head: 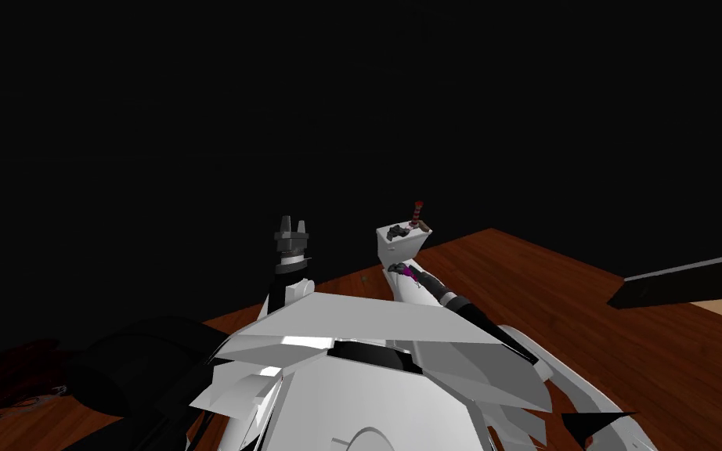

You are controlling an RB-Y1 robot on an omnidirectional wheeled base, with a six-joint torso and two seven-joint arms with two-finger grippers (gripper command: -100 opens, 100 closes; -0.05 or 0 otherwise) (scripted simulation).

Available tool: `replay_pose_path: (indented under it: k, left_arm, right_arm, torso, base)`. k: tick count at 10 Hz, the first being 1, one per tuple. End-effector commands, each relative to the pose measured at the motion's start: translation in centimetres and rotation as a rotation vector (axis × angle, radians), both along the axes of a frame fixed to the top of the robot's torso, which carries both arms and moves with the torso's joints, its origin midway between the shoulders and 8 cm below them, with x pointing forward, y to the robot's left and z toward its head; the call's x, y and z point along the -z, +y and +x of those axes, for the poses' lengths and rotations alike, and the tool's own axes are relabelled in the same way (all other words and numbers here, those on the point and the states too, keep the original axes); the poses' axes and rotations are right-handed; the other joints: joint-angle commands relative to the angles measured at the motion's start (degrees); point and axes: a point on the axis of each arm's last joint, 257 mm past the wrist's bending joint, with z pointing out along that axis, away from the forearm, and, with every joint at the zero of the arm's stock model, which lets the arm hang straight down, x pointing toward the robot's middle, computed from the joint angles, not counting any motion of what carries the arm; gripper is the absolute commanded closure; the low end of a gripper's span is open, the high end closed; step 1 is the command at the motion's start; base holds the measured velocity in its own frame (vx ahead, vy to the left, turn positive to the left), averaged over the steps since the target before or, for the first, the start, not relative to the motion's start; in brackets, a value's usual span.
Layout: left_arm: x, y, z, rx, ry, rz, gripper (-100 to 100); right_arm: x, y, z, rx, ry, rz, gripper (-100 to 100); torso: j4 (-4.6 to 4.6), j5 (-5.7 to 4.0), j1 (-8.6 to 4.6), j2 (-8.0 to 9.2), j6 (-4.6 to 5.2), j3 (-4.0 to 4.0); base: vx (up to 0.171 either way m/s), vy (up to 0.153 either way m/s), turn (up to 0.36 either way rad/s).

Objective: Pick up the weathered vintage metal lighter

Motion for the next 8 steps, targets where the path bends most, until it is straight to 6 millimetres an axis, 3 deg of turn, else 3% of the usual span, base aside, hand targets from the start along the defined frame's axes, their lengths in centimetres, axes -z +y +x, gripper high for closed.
replay_pose_path:
  k: [1,2,5,8]
  left_arm:
    - [0.0,0.0,0.0,0.000,0.000,0.000,0]
    - [0.0,0.0,0.0,0.000,0.000,0.000,0]
    - [0.0,0.0,0.0,0.000,0.000,0.000,0]
    - [0.0,0.0,0.0,0.000,0.000,0.000,0]
  right_arm:
    - [1.2,-0.6,-0.8,-0.020,0.053,-0.060,-100]
    - [1.3,-0.7,-0.9,-0.018,0.057,-0.062,-100]
    - [4.7,-2.8,-3.0,-0.070,0.179,-0.213,-100]
    - [6.6,-4.7,-4.3,-0.095,0.263,-0.314,-100]
  torso:
    - [0.00,0.00,0.00,0.00,0.00,0.00]
    - [0.00,0.01,0.01,-0.01,0.04,-0.01]
    - [-0.01,0.01,0.04,-0.05,0.03,-0.03]
    - [-0.02,0.02,0.12,-0.10,0.01,-0.06]
  base:
    - [-0.009,-0.002,0.074]
    - [-0.003,0.000,-0.020]
    - [-0.003,0.010,0.127]
    - [0.006,0.020,0.105]
